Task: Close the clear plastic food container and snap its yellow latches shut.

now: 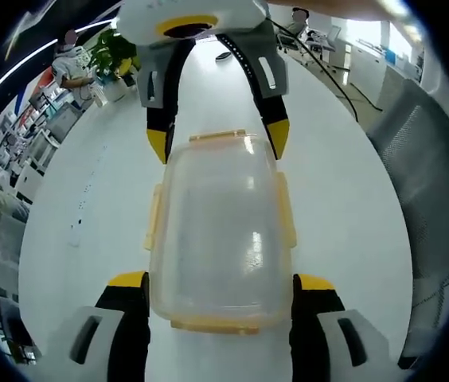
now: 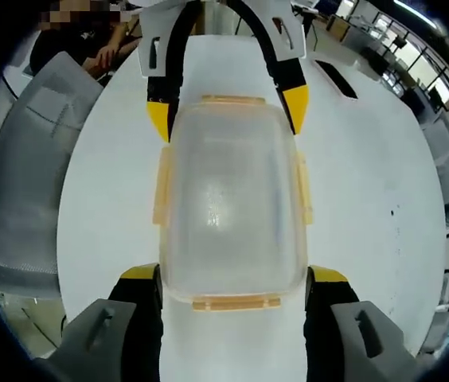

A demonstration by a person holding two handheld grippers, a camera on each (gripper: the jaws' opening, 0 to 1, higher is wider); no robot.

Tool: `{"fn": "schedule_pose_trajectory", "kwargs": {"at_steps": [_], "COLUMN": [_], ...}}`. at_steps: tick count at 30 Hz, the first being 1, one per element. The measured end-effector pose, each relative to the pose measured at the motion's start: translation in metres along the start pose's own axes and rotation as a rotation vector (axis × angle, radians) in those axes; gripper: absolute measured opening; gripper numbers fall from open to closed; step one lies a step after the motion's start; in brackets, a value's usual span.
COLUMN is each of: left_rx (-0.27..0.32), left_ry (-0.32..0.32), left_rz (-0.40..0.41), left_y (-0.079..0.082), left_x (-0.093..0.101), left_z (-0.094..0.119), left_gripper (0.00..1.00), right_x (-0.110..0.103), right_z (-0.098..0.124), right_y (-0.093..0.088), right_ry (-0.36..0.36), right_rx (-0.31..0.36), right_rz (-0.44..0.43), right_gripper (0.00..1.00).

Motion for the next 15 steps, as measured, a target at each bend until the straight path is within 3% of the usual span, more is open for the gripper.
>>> {"fn": "schedule_pose_trajectory", "kwargs": {"at_steps": [15], "left_rx": [-0.001], "left_ry": [0.029], "left_rz": [-0.05], "left_y": [-0.002], "left_x": [-0.0053], "left_z": [-0.0033], "left_gripper": [0.69], "right_x": [0.0081], "right_z": [-0.0015], "right_y": [-0.0001], "right_ry": [-0.02], "right_rx": [-0.004], "right_rz": [0.006], "right_gripper": [0.7]}}
Point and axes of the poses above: the point that each gripper's makers call its tool centre point, and the gripper's own axes: z roughly backward along the fingers, x roughly to its right, y roughly out of its top, the point moved 9 cm from there along z, roughly backward along the fingers, and after that the axes turned 3 degrees about x, right-handed, at the moved point
